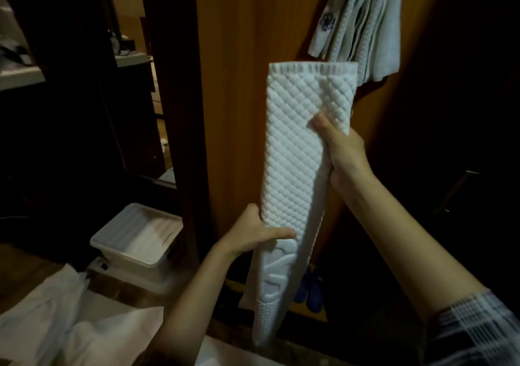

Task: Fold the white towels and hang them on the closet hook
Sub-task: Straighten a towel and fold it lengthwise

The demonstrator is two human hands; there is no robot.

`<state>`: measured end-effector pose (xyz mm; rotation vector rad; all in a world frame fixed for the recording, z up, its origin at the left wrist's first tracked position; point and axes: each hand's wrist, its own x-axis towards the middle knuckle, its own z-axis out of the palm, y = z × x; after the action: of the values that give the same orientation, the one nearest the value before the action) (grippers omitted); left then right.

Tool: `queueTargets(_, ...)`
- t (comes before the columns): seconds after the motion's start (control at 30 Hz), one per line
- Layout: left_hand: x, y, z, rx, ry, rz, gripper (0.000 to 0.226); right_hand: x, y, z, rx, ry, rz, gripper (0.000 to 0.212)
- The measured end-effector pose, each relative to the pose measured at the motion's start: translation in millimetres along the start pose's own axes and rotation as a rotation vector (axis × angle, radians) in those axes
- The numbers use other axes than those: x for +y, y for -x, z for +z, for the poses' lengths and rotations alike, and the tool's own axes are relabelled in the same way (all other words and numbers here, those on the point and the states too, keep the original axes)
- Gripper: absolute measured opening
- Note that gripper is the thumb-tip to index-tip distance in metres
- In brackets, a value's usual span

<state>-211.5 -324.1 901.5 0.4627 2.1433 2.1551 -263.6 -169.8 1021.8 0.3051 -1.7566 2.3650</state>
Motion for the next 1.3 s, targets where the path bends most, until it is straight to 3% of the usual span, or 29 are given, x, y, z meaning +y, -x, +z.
queueTargets(0.17,31,-28,25,0.322,0.064,0.114,0.017,-39,-21,16,0.133,-0.146,-0.07,0.032)
queueTargets(0.27,51,-36,28,0.319,0.161,0.157,0.014,-50,-29,7,-0.014,0.024,-0.065,0.038)
queueTargets(0.33,62,-37,28,0.307,0.202,0.193,0.022,-45,-26,-4,-0.12,0.199,-0.117,0.064)
queueTargets(0.4,73,-39,26,0.294,0.197,0.269,0.042,-28,-15,-14,-0.176,0.319,-0.201,0.098)
queueTargets(0.43,77,-41,23,0.292,0.171,0.302,0.056,-17,-7,-18,-0.22,0.341,-0.242,0.104)
queueTargets(0.53,90,-45,15,0.327,0.029,0.353,0.088,14,18,-28,-0.305,0.295,-0.205,0.094)
queueTargets(0.67,100,-49,6,0.39,-0.071,0.392,0.078,39,42,-33,-0.369,0.355,-0.186,0.086)
queueTargets(0.8,97,-51,-1,0.451,-0.205,0.273,0.076,43,44,-31,-0.356,0.376,-0.195,0.076)
queueTargets(0.97,84,-26,-7,0.097,-0.114,0.282,0.102,35,30,-27,-0.275,0.151,-0.153,0.065)
queueTargets(1.07,66,-12,-7,0.02,-0.192,0.268,0.116,24,13,-26,-0.258,0.105,-0.131,0.066)
queueTargets(1.17,62,-10,-5,0.097,-0.248,0.306,0.112,15,-1,-21,-0.286,0.194,-0.139,0.072)
queueTargets(1.3,73,-23,-4,0.177,-0.198,0.347,0.085,12,-12,-24,-0.299,0.305,-0.088,0.09)
